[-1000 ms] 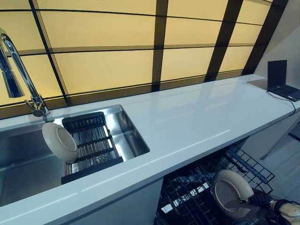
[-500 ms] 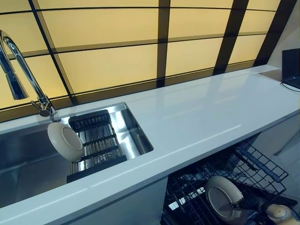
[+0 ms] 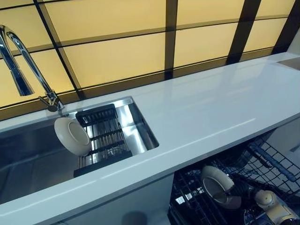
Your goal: Take plates into dishwasher
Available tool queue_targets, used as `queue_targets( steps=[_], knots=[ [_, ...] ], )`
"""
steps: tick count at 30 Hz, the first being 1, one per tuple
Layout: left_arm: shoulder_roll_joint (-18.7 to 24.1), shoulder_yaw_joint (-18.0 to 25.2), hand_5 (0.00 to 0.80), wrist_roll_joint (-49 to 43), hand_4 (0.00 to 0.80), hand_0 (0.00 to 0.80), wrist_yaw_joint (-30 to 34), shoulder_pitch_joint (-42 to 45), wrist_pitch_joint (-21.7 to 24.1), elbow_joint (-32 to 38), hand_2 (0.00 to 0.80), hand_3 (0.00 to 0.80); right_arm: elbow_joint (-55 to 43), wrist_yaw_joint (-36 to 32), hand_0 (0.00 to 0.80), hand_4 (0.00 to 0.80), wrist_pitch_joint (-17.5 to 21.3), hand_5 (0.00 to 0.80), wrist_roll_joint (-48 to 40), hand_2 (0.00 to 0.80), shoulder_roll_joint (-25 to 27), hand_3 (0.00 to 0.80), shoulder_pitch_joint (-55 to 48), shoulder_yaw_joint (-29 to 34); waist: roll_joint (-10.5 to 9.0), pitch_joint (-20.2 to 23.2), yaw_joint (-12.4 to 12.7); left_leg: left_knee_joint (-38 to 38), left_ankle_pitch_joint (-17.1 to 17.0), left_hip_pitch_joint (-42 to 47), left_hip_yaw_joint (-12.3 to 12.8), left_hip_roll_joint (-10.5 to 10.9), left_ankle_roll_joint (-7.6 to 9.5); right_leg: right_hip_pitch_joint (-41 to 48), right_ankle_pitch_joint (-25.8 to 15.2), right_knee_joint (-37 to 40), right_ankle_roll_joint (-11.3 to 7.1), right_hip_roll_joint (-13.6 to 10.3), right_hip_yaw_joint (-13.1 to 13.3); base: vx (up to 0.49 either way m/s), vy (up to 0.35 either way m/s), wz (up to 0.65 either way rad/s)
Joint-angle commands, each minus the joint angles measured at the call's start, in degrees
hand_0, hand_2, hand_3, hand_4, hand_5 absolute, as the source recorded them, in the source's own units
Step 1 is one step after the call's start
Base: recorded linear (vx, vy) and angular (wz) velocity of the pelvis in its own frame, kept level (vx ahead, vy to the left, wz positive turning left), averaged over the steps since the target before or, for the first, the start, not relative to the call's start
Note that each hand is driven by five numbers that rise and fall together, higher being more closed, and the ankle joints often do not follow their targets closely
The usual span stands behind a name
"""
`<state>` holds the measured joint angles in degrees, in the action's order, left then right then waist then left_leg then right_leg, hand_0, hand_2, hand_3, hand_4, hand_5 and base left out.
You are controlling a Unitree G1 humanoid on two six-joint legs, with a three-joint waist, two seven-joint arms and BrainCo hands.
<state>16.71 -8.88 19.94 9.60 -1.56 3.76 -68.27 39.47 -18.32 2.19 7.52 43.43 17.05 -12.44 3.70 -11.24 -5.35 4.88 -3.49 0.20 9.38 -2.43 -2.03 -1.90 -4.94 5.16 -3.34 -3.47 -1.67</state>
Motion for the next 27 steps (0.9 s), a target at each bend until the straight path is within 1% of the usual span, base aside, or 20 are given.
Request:
queue_targets(
  steps=[1,3,7,11,17,18,20,26,27],
  knots=[
    [1.5,-2.0,0.000,1.8,0.000,0.000,0.5,-4.2,1.5,-0.6,0.000,0.000,6.1,2.9,0.800,0.800,-0.1,0.800,4.6,0.800,-2.0,0.800,3.8,-4.6,-2.88,-1.1,1.7,0.1,3.6,0.6,-3.0,1.9,0.50,-1.2,-1.6,-0.2,-3.81,-3.5,-1.1,-0.017,0.006,0.05],
    [1.3,-2.6,0.000,2.1,0.000,0.000,0.6,-4.5,1.5,-0.4,0.000,0.000,8.6,4.3,0.800,0.800,-0.1,0.800,5.8,0.800,-2.8,0.800,4.5,-5.9,-2.48,-1.2,2.1,0.1,3.5,0.4,-3.3,2.0,0.48,-1.3,-1.6,-0.2,-3.80,-3.6,-1.3,-0.007,0.004,0.02],
    [0.9,-3.3,0.000,2.3,0.000,0.000,0.6,-5.0,1.6,-0.5,0.000,0.000,11.0,5.0,0.800,0.800,-0.8,0.800,6.0,0.800,-4.2,0.800,5.3,-6.5,-2.05,-1.2,2.4,0.1,3.4,0.3,-3.5,2.2,0.44,-1.3,-1.6,-0.2,-3.76,-3.7,-1.5,-0.008,0.004,0.02],
    [0.7,-3.5,0.000,2.4,0.000,0.000,0.7,-5.2,1.7,-0.6,0.000,0.000,12.8,5.2,0.800,0.800,-0.5,0.800,5.9,0.800,-4.8,0.800,5.6,-6.7,-1.91,-1.2,2.6,0.1,3.4,0.2,-3.6,2.2,0.45,-1.3,-1.5,-0.2,-3.71,-3.8,-1.6,0.000,0.000,0.00],
    [0.4,-3.9,0.000,2.5,0.000,0.000,0.5,-5.8,1.5,-0.8,0.000,0.000,15.6,5.4,0.800,0.800,-1.5,0.800,5.4,0.800,-6.0,0.800,5.8,-6.7,-1.67,-1.1,2.9,0.1,3.4,0.2,-3.8,2.3,0.53,-1.3,-1.6,-0.2,-3.72,-3.9,-1.7,-0.001,0.000,0.01],
    [0.4,-4.1,0.000,2.5,0.000,0.000,0.6,-5.9,1.4,-0.7,0.000,0.000,16.4,5.3,0.800,0.800,-2.2,0.800,4.3,0.800,-6.3,0.800,5.7,-6.6,-1.64,-1.0,3.0,0.1,3.3,0.2,-3.8,2.3,0.52,-1.3,-1.6,-0.2,-3.75,-3.9,-1.7,0.000,0.000,0.00],
    [0.4,-4.1,0.000,2.5,0.000,0.000,0.7,-6.0,1.5,-0.9,0.000,0.000,17.7,5.0,0.800,0.800,-2.5,0.800,3.7,0.800,-6.9,0.800,5.5,-6.1,-1.63,-1.0,3.0,0.1,3.3,0.2,-3.9,2.4,0.60,-1.3,-1.6,-0.2,-3.73,-3.9,-1.7,-0.001,0.001,0.02],
    [0.3,-4.2,0.000,2.9,0.000,0.000,0.7,-6.1,1.5,-1.0,0.000,0.000,20.7,5.0,0.800,0.800,-4.2,0.800,4.4,0.800,-8.0,0.800,4.6,-5.4,-1.68,-1.1,3.1,0.1,3.3,0.3,-3.9,2.4,0.63,-1.2,-1.6,-0.2,-3.70,-3.8,-1.6,-0.001,0.002,0.05],
    [0.3,-4.1,0.000,2.6,0.000,0.000,0.8,-6.0,1.7,-1.1,0.000,0.000,22.2,3.7,0.800,0.800,-5.0,0.800,3.9,0.800,-8.7,0.800,3.8,-5.2,-1.78,-1.1,3.2,0.1,3.3,0.3,-4.0,2.3,0.65,-1.1,-1.6,-0.2,-3.68,-3.8,-1.6,0.006,-0.019,0.03]
  ],
)
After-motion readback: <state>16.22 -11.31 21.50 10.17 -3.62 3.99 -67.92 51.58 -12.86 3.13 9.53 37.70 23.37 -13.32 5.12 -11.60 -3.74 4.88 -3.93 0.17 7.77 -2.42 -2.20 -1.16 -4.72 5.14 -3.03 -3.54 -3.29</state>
